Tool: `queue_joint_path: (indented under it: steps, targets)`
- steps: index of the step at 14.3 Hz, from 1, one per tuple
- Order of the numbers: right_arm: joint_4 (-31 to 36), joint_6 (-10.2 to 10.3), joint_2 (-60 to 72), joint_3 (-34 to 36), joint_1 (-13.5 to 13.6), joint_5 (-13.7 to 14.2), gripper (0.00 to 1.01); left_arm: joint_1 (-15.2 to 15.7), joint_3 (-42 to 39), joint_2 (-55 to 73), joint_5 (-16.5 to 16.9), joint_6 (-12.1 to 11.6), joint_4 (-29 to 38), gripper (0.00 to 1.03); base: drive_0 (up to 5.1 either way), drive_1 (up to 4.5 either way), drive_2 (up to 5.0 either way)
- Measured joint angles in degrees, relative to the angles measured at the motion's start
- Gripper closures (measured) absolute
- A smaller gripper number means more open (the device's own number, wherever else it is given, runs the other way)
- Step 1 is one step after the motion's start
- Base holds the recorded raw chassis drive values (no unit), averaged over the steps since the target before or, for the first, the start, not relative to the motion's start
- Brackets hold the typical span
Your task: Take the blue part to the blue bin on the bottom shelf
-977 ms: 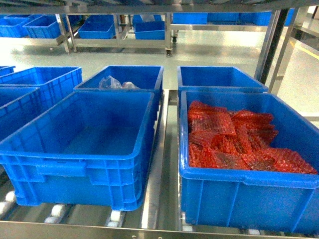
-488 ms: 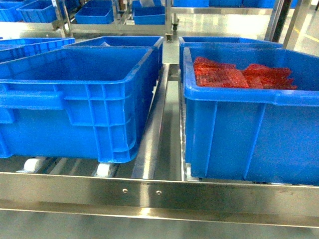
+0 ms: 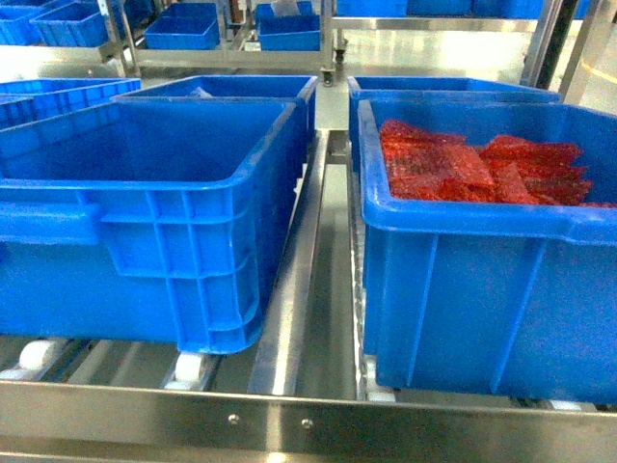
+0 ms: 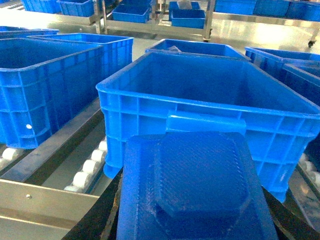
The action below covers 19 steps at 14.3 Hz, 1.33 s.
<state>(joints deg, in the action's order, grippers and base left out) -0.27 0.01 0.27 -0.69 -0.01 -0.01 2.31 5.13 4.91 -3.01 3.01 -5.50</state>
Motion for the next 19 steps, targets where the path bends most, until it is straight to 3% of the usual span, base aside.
queue_joint_path:
  steps: [12, 19]
  targets:
    - [0.11, 0.0, 0.0, 0.0, 0.0, 0.02, 0.03, 0.0, 0.0, 0.07, 0.0, 0.0, 0.09, 0.6, 0.0, 3.98, -4.1]
    - [-0.02, 0.0, 0.0, 0.0, 0.0, 0.0, 0.03, 0.0, 0.0, 0.22, 0.02, 0.0, 0.28, 0.6, 0.0, 0.0, 0.0]
